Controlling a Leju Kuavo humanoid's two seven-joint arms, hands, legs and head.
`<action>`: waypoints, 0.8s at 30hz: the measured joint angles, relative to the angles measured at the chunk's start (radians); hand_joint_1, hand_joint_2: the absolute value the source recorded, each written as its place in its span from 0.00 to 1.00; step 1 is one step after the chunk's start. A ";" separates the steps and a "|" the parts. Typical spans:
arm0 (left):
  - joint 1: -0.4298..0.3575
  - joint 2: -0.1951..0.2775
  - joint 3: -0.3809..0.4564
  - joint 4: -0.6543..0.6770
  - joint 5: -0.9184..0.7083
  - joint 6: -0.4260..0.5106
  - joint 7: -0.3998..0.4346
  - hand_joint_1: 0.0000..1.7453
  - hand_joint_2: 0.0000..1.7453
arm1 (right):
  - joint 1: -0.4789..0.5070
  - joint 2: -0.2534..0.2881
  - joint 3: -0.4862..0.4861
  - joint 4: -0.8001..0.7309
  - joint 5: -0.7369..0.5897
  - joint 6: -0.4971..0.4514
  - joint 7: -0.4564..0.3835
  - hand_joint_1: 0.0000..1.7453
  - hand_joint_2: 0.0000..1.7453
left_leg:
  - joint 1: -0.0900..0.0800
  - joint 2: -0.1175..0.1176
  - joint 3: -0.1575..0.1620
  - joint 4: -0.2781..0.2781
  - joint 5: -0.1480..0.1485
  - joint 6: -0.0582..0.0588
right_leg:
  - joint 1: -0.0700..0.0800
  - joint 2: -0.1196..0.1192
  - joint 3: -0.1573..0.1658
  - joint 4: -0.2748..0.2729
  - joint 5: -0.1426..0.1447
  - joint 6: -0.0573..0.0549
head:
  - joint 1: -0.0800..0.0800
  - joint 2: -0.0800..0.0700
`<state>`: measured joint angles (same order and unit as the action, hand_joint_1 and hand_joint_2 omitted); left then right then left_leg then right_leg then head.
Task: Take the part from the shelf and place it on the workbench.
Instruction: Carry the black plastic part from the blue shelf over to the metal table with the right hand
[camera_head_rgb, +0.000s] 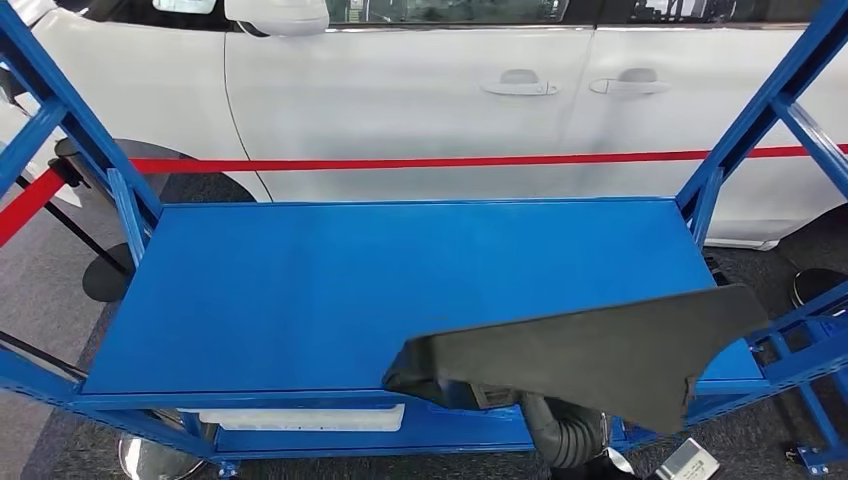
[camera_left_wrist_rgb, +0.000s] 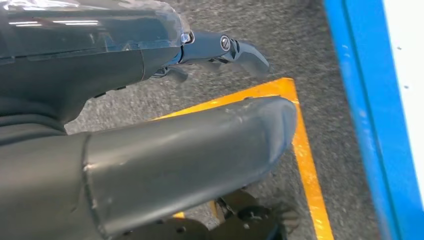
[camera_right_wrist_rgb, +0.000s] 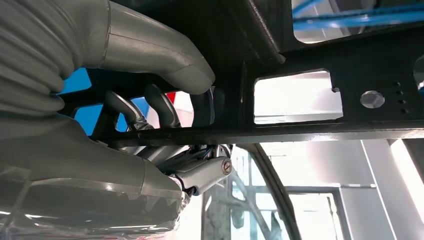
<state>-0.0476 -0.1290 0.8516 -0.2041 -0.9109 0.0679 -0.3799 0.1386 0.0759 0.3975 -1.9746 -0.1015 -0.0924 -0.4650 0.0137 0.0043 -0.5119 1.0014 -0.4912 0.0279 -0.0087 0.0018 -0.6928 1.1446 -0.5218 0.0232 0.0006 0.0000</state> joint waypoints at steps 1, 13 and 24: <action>0.000 0.000 0.001 0.000 -0.001 0.000 0.000 0.00 0.00 | 0.001 0.000 0.000 0.000 -0.002 0.004 -0.001 1.00 1.00 | 0.000 0.001 -0.015 0.001 0.011 0.003 | -0.001 0.000 -0.013 0.062 -0.048 0.003 | 0.002 0.000; 0.001 0.001 0.010 0.000 -0.015 0.000 0.006 0.00 0.00 | 0.001 0.000 0.000 -0.006 -0.003 0.038 -0.022 1.00 1.00 | -0.001 0.000 -0.118 0.042 0.062 -0.048 | 0.004 -0.004 0.199 -0.146 0.001 -0.044 | -0.001 0.000; -0.004 0.004 0.021 -0.001 -0.018 -0.003 0.008 0.00 0.00 | 0.006 0.002 0.000 -0.013 -0.003 0.049 -0.028 1.00 1.00 | -0.015 -0.002 0.054 0.024 -0.047 -0.023 | 0.023 -0.010 0.057 -0.119 0.106 -0.052 | -0.008 0.000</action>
<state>-0.0512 -0.1246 0.8731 -0.2052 -0.9293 0.0649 -0.3722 0.1442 0.0777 0.3971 -1.9874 -0.1042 -0.0438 -0.4933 -0.0011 0.0027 -0.4579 1.0254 -0.5378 0.0053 0.0145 -0.0084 -0.6355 1.0257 -0.4161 -0.0289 -0.0078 0.0000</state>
